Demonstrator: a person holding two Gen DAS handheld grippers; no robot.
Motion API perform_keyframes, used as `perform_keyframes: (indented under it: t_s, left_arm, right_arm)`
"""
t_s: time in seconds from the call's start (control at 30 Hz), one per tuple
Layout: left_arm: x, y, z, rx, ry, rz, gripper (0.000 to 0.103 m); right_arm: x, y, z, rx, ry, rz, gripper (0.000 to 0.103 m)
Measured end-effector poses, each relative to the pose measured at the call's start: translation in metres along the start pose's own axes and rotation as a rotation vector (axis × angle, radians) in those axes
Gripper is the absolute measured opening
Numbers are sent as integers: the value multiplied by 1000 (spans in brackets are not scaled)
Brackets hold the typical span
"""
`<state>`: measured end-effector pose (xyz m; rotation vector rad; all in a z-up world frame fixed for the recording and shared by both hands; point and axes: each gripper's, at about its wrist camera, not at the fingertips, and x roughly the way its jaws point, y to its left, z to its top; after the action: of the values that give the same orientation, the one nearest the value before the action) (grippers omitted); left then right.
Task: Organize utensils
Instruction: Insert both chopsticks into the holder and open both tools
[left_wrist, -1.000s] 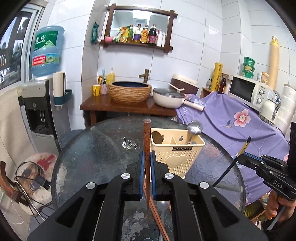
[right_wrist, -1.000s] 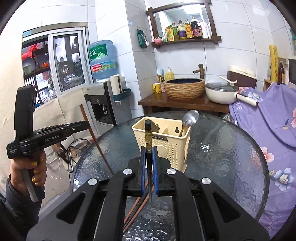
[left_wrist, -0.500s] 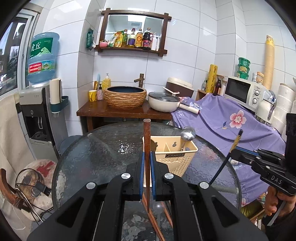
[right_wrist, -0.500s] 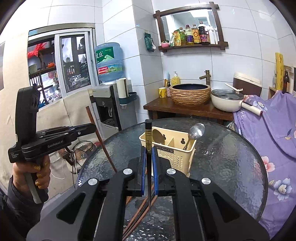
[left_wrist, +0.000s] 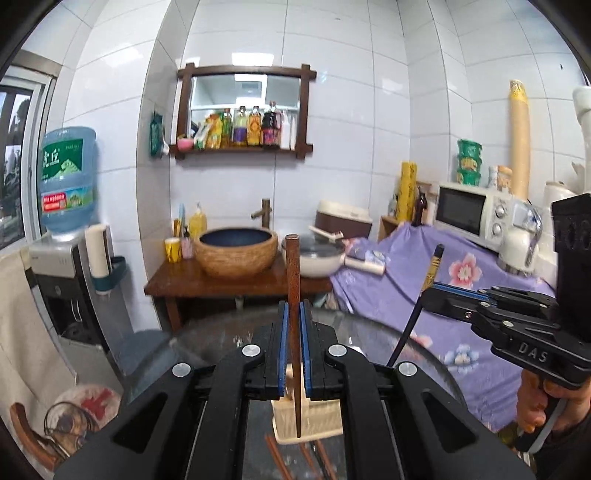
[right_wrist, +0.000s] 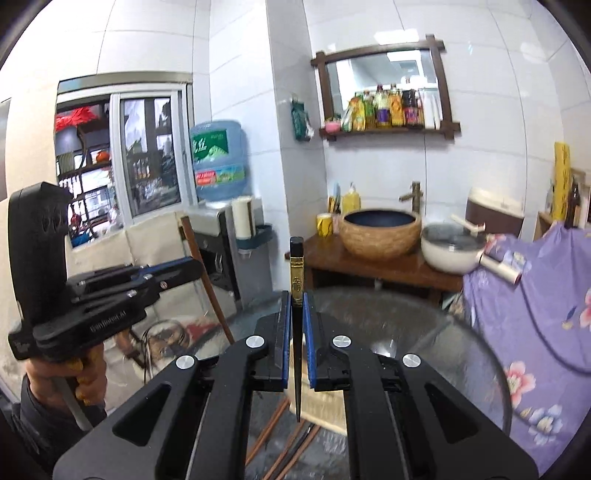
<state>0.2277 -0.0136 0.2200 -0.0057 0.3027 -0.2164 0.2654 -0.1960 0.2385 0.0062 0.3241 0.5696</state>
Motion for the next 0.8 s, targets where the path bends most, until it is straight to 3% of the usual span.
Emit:
perform_keyframes:
  t_s: [0.13,0.27,0.53,0.8]
  left_arm:
    - [23,8,23,-47,-16,19,6]
    - [49,15,24,-84,-8,37,6]
    - [94,24,-24,-140,84,36,6]
    - [113,31,-57,-172,150,27,6]
  right_arm:
    - [14,-4,23,-20,-24,-62,7]
    - [30,-10,25,-33,-43,-106,8]
    - [71,-26,-18,17,11,-129,8]
    - [89,-42,-57,89,71,-143,8]
